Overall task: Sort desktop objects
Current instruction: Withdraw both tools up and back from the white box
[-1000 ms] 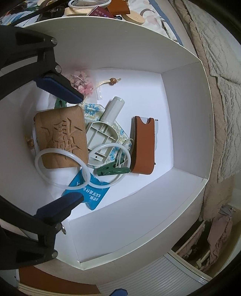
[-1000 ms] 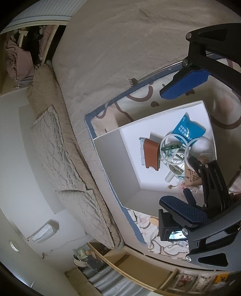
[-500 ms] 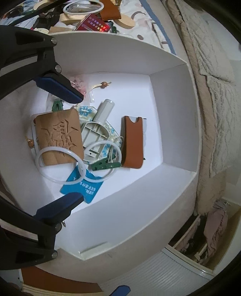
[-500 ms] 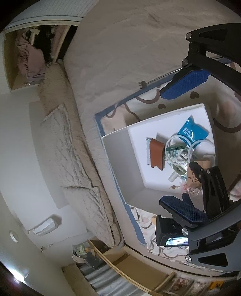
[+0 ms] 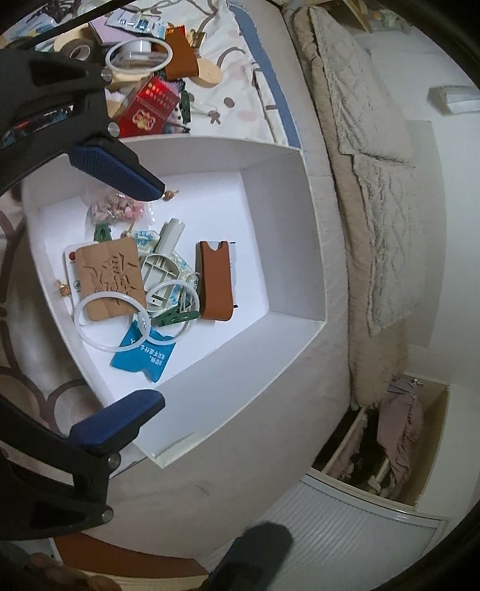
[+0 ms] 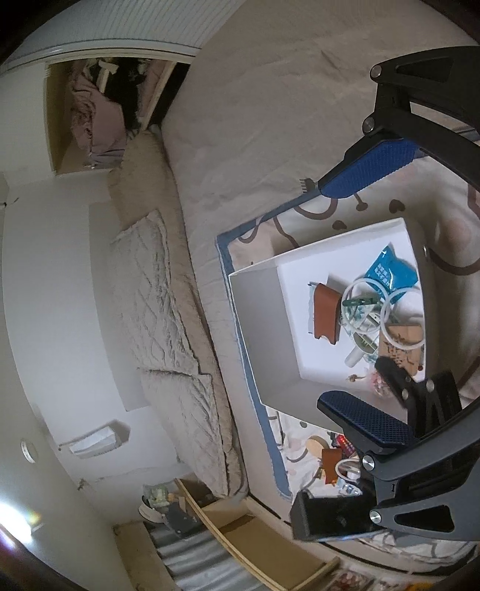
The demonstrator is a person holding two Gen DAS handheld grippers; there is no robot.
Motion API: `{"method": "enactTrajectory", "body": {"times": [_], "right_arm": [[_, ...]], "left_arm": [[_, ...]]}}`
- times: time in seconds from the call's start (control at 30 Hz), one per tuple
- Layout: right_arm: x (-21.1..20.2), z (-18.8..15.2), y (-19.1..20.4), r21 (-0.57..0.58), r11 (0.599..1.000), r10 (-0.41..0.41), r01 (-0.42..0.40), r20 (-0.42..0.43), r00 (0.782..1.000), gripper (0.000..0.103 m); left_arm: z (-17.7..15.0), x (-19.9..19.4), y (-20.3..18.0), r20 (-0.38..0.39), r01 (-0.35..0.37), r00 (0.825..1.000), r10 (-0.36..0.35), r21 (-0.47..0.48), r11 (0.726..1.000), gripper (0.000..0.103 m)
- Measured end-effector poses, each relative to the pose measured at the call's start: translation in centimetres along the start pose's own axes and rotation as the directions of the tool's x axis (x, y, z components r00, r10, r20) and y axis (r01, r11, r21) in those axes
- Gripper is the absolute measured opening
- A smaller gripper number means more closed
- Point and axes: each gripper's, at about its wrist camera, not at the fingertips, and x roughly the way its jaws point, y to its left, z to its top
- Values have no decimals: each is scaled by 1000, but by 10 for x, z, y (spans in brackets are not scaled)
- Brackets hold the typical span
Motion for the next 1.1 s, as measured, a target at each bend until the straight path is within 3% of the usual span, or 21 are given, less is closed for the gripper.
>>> {"method": "enactTrajectory", "body": {"times": [0.27,0.57,0.8,1.1], "right_arm": [[-20,-2,12,-39,999,2,-1,30,1000,103],[-37,-8,21,-77,997,7,-3,50,999,103],[-43,-12,23,-96,995,16,-10,58,998,103],[-32,-28,26,-133,991,9,-10,-5,1000,103]], "left_arm": [[-1,-37,15,65,3,998,-3,-12,1000,103],[-3,-78,21,181,-71,981,67,19,997,103],[-13,-92,30,198,-77,977,77,-6,997,103],[-29,-92,38,189,-66,979,71,-30,997,103]]}}
